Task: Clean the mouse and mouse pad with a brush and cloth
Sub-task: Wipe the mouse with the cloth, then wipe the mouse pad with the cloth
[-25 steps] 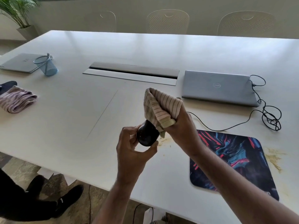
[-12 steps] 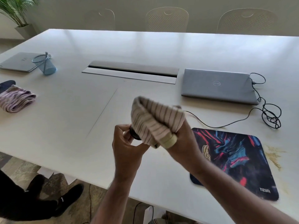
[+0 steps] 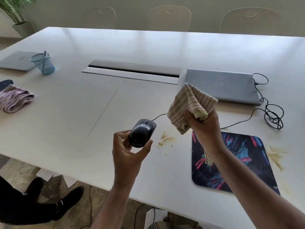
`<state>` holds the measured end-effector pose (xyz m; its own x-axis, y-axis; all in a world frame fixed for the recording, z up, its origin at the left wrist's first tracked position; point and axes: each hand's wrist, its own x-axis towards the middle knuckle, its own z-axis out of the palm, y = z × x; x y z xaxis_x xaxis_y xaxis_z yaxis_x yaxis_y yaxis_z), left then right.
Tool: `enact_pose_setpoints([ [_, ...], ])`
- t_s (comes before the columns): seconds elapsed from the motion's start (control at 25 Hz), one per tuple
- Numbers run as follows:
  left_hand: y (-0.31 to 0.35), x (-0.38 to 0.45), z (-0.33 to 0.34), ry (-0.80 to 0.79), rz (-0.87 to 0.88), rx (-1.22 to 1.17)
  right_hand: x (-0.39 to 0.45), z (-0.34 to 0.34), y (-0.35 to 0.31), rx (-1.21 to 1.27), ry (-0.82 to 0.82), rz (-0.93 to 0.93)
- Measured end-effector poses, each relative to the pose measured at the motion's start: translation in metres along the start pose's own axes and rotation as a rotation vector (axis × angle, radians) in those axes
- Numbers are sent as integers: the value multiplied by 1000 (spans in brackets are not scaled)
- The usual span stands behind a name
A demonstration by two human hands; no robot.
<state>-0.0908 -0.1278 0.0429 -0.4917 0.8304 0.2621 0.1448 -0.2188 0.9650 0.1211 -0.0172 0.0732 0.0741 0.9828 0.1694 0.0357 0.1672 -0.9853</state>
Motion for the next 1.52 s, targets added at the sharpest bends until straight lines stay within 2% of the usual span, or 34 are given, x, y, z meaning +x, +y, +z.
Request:
enact_pose_setpoints([
  [0.12, -15, 4, -7, -3, -17, 109, 0, -22, 10, 38, -7, 44],
  [0.48, -34, 8, -8, -11, -111, 342, -26, -59, 5, 34, -2, 7],
  [0.72, -41, 4, -5, -56, -32, 680, -40, -80, 5, -25, 22, -16],
  [0.84, -51, 5, -7, -70, 20, 839, -46, -91, 1, -159, -4, -140],
  [0.96, -53, 6, -6, -85, 3, 886, -55, -105, 5, -254, -86, -151],
  [1.08, -51, 5, -5, -99, -14, 902, -69, -122, 6, -655, -57, -291],
  [1.2, -47, -2, -2, -118, 180, 994, -81, -133, 2, -794, -197, -490],
  [1.4, -23, -39, 45, -324, 420, 902, -99, -150, 13, -1065, -395, -567],
  [1.52, -25, -66, 74, -509, 460, 923, -110, -154, 22, -1121, -421, -633],
])
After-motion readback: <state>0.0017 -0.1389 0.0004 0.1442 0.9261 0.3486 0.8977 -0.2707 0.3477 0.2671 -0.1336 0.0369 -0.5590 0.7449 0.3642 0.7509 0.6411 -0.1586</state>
